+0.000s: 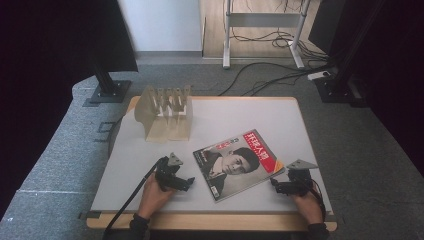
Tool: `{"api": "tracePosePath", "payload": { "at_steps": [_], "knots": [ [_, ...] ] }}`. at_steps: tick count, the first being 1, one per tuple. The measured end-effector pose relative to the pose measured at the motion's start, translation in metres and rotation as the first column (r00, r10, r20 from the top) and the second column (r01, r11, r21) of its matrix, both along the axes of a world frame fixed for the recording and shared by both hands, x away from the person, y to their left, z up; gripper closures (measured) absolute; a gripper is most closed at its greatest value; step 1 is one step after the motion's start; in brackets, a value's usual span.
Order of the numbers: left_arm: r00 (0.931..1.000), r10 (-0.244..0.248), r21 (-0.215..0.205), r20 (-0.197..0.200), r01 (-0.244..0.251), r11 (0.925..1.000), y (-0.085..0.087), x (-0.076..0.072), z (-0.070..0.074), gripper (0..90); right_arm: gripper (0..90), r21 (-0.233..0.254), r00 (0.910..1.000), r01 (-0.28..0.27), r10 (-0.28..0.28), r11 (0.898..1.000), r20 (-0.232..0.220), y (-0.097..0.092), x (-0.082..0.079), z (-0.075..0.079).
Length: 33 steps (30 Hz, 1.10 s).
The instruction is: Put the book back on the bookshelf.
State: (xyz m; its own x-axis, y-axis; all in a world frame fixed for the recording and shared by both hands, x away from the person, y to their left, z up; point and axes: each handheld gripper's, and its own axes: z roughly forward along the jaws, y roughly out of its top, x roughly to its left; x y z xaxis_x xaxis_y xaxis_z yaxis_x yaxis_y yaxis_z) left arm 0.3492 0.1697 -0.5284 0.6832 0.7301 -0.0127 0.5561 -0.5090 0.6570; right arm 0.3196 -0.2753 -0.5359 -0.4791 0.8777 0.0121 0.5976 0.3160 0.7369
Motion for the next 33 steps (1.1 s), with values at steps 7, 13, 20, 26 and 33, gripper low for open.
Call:
{"api": "tracePosePath", "payload": {
  "at_steps": [7, 13, 20, 26, 33],
  "knots": [
    [1.0000, -0.002, 0.001, 0.001, 0.002, 1.0000, 0.000, 0.000, 0.000, 0.0, 7.3, 0.001, 1.0000, 0.000, 0.000, 1.000, 0.000, 0.000, 0.000, 0.000],
    [0.9999, -0.013, 0.000, -0.003, 0.013, 0.9999, 0.001, 0.001, 0.001, 0.0, 7.6, 0.001, 1.0000, -0.001, 0.001, 1.000, 0.000, 0.000, 0.000, 0.001],
    [0.9992, -0.036, -0.027, -0.016, 0.036, 0.9990, 0.000, 0.007, 0.002, 0.0, 8.6, 0.011, 0.9999, 0.002, -0.002, 1.000, -0.011, -0.002, 0.000, 0.002],
    [0.9983, -0.058, 0.003, 0.005, 0.058, 0.9983, -0.006, 0.015, 0.009, 0.0, 9.0, 0.009, 0.9996, -0.016, 0.016, 1.000, -0.023, -0.005, 0.000, 0.005],
    [0.9951, -0.099, -0.026, 0.000, 0.099, 0.9948, -0.015, 0.026, 0.017, 2.5, 4.0, 0.021, 0.9993, -0.036, 0.036, 0.999, 0.010, -0.002, 0.003, 0.017]
  ]
}}
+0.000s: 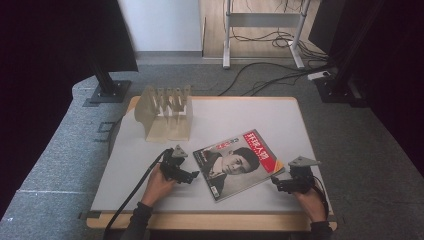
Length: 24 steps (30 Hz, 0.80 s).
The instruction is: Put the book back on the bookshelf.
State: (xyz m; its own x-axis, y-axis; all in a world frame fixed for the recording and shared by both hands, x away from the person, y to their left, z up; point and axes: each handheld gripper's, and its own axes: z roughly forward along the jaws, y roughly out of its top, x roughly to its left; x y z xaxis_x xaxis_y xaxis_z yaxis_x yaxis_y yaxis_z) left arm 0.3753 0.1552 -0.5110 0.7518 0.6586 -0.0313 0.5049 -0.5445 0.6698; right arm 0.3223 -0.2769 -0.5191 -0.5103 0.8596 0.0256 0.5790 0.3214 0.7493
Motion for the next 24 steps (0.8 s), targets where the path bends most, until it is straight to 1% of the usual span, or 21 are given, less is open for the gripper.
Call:
{"api": "tracePosePath", "payload": {
  "at_steps": [2, 4, 7, 9, 12, 13, 14, 16, 18, 19, 20, 22, 24],
  "knots": [
    [0.9998, -0.019, -0.006, -0.011, 0.019, 0.9998, -0.004, 0.003, 0.004, 0.8, 2.0, 0.005, 1.0000, -0.004, 0.004, 1.000, 0.003, 0.002, 0.002, 0.003],
    [0.9997, -0.026, -0.011, 0.001, 0.026, 0.9996, -0.007, 0.005, 0.007, 0.0, 1.2, 0.005, 0.9999, -0.013, 0.012, 1.000, 0.006, 0.005, 0.005, 0.005],
    [0.9994, -0.035, -0.001, 0.000, 0.035, 0.9994, -0.014, 0.010, 0.011, 0.0, 0.8, 0.008, 0.9998, -0.020, 0.020, 1.000, 0.007, 0.008, 0.009, 0.007],
    [0.9991, -0.042, -0.005, -0.010, 0.042, 0.9991, -0.017, 0.015, 0.013, 0.0, 0.5, 0.009, 0.9996, -0.028, 0.028, 1.000, 0.010, 0.011, 0.012, 0.008],
    [0.9990, -0.045, -0.011, 0.000, 0.045, 0.9989, -0.022, 0.021, 0.016, 0.0, 0.7, 0.012, 0.9992, -0.034, 0.034, 0.999, 0.022, 0.015, 0.016, 0.011],
    [0.9989, -0.045, -0.011, -0.012, 0.045, 0.9989, -0.024, 0.023, 0.017, 0.0, 1.2, 0.011, 0.9990, -0.037, 0.036, 0.999, 0.026, 0.016, 0.018, 0.011],
    [0.9987, -0.049, -0.008, -0.018, 0.049, 0.9988, -0.025, 0.026, 0.018, 0.0, 1.9, 0.012, 0.9987, -0.040, 0.040, 0.999, 0.031, 0.018, 0.020, 0.012],
    [0.9984, -0.056, 0.000, -0.005, 0.056, 0.9984, -0.030, 0.030, 0.019, 0.0, 2.8, 0.008, 0.9981, -0.050, 0.050, 0.999, 0.035, 0.020, 0.023, 0.013],
    [0.9977, -0.067, 0.029, 0.008, 0.066, 0.9974, -0.033, 0.035, 0.019, 0.0, 3.5, 0.002, 0.9976, -0.060, 0.060, 0.998, 0.036, 0.023, 0.026, 0.013],
    [0.9973, -0.073, 0.035, 0.013, 0.072, 0.9968, -0.035, 0.038, 0.018, 0.0, 3.9, 0.001, 0.9977, -0.059, 0.059, 0.998, 0.035, 0.024, 0.028, 0.013],
    [0.9968, -0.079, 0.036, 0.013, 0.079, 0.9963, -0.036, 0.040, 0.018, 0.0, 4.2, -0.002, 0.9974, -0.064, 0.064, 0.998, 0.034, 0.026, 0.030, 0.013],
    [0.9959, -0.091, 0.035, 0.001, 0.091, 0.9953, -0.039, 0.046, 0.017, 0.0, 5.1, -0.013, 0.9968, -0.077, 0.077, 0.997, 0.022, 0.027, 0.034, 0.012],
    [0.9951, -0.099, 0.034, -0.005, 0.099, 0.9946, -0.043, 0.051, 0.015, 0.0, 5.5, -0.024, 0.9969, -0.078, 0.078, 0.997, 0.008, 0.028, 0.039, 0.010]
  ]
}}
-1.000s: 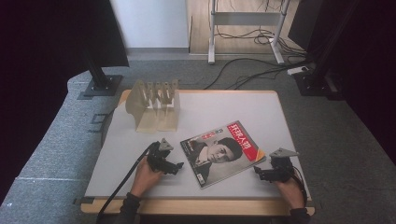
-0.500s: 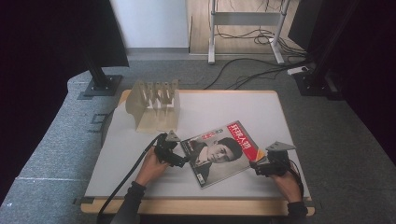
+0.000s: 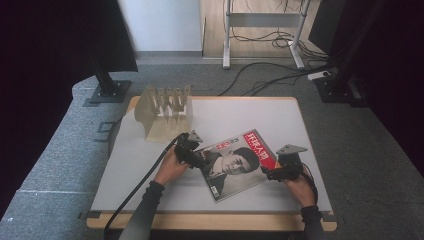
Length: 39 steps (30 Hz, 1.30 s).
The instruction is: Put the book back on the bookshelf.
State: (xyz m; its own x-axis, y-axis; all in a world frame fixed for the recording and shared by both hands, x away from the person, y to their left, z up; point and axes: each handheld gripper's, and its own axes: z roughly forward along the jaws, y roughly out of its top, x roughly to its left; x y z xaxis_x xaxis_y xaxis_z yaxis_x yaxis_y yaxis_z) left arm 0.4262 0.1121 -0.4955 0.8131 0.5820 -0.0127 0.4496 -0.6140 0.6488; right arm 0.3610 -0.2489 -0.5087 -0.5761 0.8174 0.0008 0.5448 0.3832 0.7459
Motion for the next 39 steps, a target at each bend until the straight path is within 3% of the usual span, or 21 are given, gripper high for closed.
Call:
{"api": "tracePosePath", "payload": {
  "at_steps": [7, 12, 15, 21, 26, 39],
  "knots": [
    [0.9995, -0.029, 0.021, -0.012, 0.030, 0.9993, -0.012, 0.014, -0.011, 0.0, 6.6, 0.002, 0.9999, 0.004, -0.004, 1.000, -0.013, 0.000, 0.013, -0.006],
    [0.9973, -0.051, 0.028, -0.053, 0.052, 0.9982, -0.017, 0.022, -0.023, 0.0, 6.6, 0.007, 0.9996, -0.001, 0.001, 1.000, -0.028, 0.002, 0.020, -0.013],
    [0.9968, -0.046, 0.008, -0.066, 0.047, 0.9989, -0.018, 0.023, -0.026, 0.0, 6.5, 0.001, 0.9992, -0.003, 0.003, 1.000, -0.040, 0.002, 0.023, -0.018],
    [0.9951, -0.078, 0.007, -0.062, 0.078, 0.9969, -0.022, 0.017, -0.027, 0.0, 6.5, 0.023, 0.9986, -0.016, 0.017, 1.000, -0.051, 0.001, 0.022, -0.023],
    [0.9960, -0.070, 0.003, -0.056, 0.071, 0.9975, -0.025, 0.011, -0.027, 0.0, 6.4, 0.021, 0.9987, -0.011, 0.012, 1.000, -0.049, 0.002, 0.021, -0.023],
    [0.9979, -0.038, -0.013, -0.051, 0.038, 0.9992, -0.003, -0.018, -0.028, 0.0, 4.9, 0.019, 0.9975, -0.046, 0.047, 0.999, -0.053, 0.019, 0.019, -0.024]
  ]
}}
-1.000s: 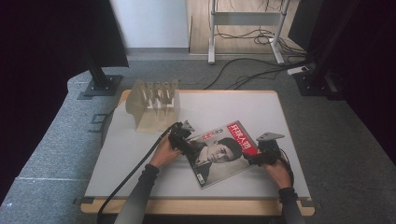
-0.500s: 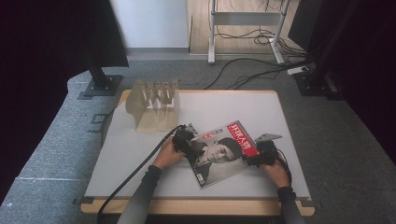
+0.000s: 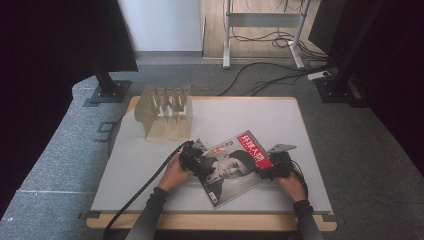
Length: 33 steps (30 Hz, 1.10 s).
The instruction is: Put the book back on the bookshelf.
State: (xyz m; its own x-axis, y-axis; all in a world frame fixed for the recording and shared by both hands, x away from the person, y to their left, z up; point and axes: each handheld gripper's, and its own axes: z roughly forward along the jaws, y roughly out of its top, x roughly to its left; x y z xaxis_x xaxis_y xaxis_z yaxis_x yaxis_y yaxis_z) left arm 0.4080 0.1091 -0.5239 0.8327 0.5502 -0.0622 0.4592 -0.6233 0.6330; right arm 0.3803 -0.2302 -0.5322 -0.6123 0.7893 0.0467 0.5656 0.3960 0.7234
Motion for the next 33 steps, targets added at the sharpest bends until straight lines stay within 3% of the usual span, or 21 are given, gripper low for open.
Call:
{"api": "tracePosePath", "payload": {
  "at_steps": [11, 17, 25, 33],
  "knots": [
    [0.9993, 0.037, -0.011, 0.007, -0.037, 0.9993, 0.021, -0.029, -0.001, 0.0, 3.2, -0.004, 0.9991, -0.042, 0.042, 0.999, 0.006, 0.023, -0.003, -0.001],
    [0.9985, 0.052, -0.021, 0.014, -0.052, 0.9984, 0.021, -0.035, -0.002, 0.0, 3.8, -0.060, 0.9994, -0.029, 0.030, 0.998, 0.016, 0.010, -0.017, 0.006],
    [0.9973, 0.070, -0.034, 0.021, -0.070, 0.9970, 0.021, -0.041, -0.003, 0.0, 3.4, -0.058, 0.9994, -0.026, 0.027, 0.998, 0.020, -0.006, -0.046, 0.005],
    [0.9967, 0.080, -0.028, 0.011, -0.080, 0.9964, 0.022, -0.052, -0.002, 0.0, 0.0, -0.084, 0.9996, -0.011, 0.013, 0.996, 0.027, -0.006, -0.046, 0.000]
  ]
}}
